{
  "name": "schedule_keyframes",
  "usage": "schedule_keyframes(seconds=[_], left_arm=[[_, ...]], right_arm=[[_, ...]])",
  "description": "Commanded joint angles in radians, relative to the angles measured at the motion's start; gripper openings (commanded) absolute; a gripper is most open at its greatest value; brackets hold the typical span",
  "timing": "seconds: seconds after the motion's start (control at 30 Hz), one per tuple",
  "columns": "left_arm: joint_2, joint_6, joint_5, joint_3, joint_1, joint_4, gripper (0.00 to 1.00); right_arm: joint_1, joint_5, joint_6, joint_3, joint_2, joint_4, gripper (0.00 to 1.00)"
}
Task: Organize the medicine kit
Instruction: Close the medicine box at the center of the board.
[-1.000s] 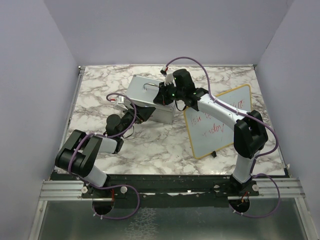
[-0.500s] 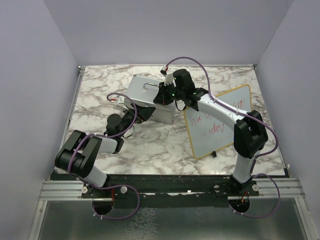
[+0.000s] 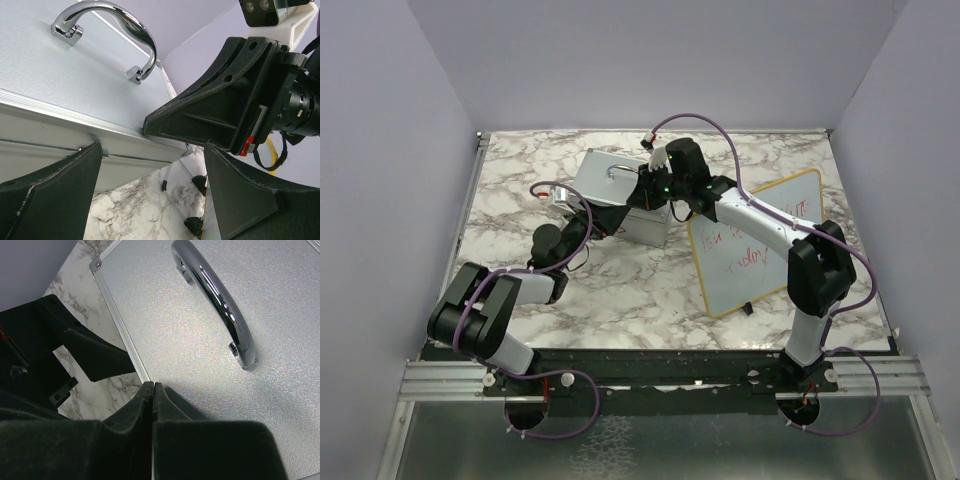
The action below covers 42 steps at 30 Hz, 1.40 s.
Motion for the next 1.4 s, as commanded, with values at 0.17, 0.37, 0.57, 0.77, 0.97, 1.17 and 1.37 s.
schedule_keyframes(seconds=[0.17, 0.37, 0.57, 0.77, 0.97, 1.17, 1.37], left_arm=[[-0.015, 0.027, -0.024, 0.006, -0.007, 0.002, 0.83], [-0.043, 0.034, -0.025, 0.014, -0.007, -0.028, 0.84], [-0.126, 0.055, -0.045, 0.032, -0.007, -0.132, 0.86], [-0.259, 0.133, -0.11, 0.072, -0.007, -0.428, 0.84], [-0.354, 0.218, -0.136, 0.113, -0.007, -0.707, 0.64], [-0.338, 0.279, -0.137, 0.128, -0.007, -0.833, 0.17], [-0.247, 0.303, -0.085, 0.164, -0.007, -0.842, 0.0]], right_arm=[[0.004, -0.004, 0.001, -0.006, -0.015, -0.017, 0.05], [0.004, -0.005, 0.001, -0.003, -0.014, -0.019, 0.05], [0.004, -0.001, -0.001, 0.002, -0.018, -0.023, 0.05], [0.004, 0.002, -0.006, 0.022, -0.022, -0.036, 0.05], [0.004, 0.004, -0.004, 0.028, -0.021, -0.038, 0.05], [0.004, 0.008, -0.004, 0.031, -0.021, -0.04, 0.05], [0.004, 0.013, -0.005, 0.035, -0.015, -0.042, 0.05]])
